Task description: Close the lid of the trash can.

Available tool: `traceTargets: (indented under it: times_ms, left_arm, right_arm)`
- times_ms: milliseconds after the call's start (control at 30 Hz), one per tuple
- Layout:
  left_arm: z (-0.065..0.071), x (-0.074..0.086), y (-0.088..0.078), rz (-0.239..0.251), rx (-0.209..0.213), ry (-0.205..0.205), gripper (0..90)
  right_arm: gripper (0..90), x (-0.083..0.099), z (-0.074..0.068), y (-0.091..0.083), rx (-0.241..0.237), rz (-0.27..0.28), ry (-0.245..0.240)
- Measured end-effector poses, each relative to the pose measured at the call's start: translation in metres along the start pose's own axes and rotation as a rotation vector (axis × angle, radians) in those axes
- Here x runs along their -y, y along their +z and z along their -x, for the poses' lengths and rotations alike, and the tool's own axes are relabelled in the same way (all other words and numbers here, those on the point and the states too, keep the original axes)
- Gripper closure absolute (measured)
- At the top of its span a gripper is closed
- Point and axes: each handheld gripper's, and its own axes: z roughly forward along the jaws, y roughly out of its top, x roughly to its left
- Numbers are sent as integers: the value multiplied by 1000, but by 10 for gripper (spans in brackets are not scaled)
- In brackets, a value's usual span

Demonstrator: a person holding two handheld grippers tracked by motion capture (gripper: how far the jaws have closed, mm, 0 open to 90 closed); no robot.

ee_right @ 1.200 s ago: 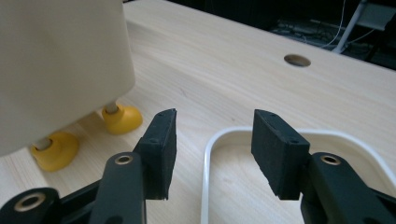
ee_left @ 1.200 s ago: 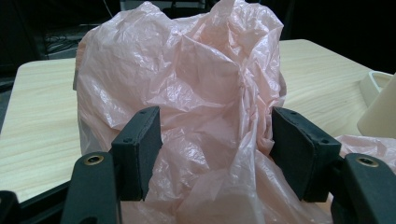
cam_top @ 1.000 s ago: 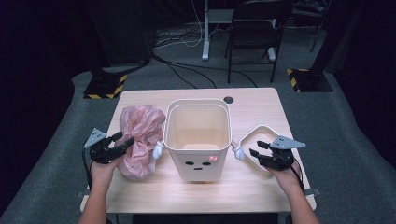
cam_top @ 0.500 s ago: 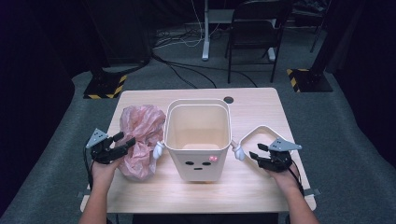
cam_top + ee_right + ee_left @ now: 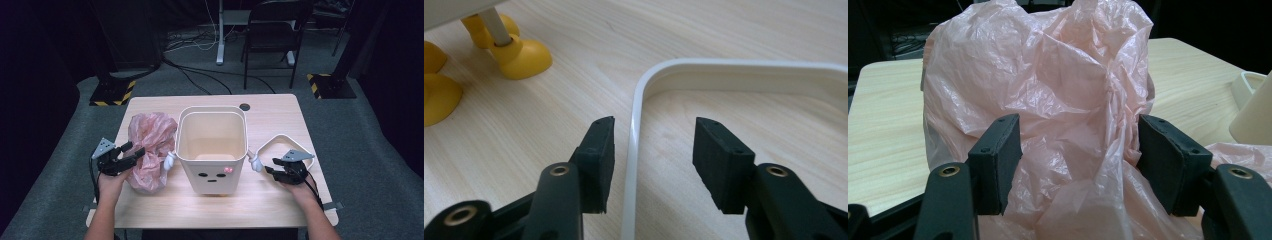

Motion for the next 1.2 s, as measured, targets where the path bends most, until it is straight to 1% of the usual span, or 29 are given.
traceTargets:
  times_ms: [133, 233, 300, 433, 600, 633, 700, 767, 800, 1000, 1200]
  left_arm:
    - [0, 0, 0, 0, -1, 0, 352]
    - [-1, 0, 0, -2, -1, -1, 352]
    - [-1, 0, 0, -1, -1, -3, 352]
    - [-1, 0, 0, -1, -3, -3, 352]
    - [-1, 1, 0, -1, -3, -4, 352]
    - [-1, 1, 0, -1, -3, -4, 352]
    - [-1, 1, 0, -1, -3, -4, 352]
    - [-1, 1, 0, -1, -3, -5, 352]
    - [-1, 1, 0, -1, -3, -5, 352]
    - [-2, 0, -1, 4, -5, -6, 354]
    - [0, -2, -3, 12, -5, -2, 355]
  right_arm:
    - [545, 2, 2, 7, -4, -71, 1]
    - [555, 4, 3, 11, 2, -113, 17]
    - [567, 4, 4, 12, -10, -133, 31]
    - [625, 4, 2, 13, -23, -144, 15]
    - [740, 4, -4, 16, -36, -179, -28]
    - [770, 3, -5, 17, -35, -192, -40]
    - [809, 3, -6, 17, -39, -197, -50]
    - [823, 1, -8, 17, -27, -203, -68]
    - [828, 1, -8, 17, -31, -203, -71]
    - [835, -2, -9, 15, -20, -195, -92]
    - [836, -4, -9, 8, -15, -164, -99]
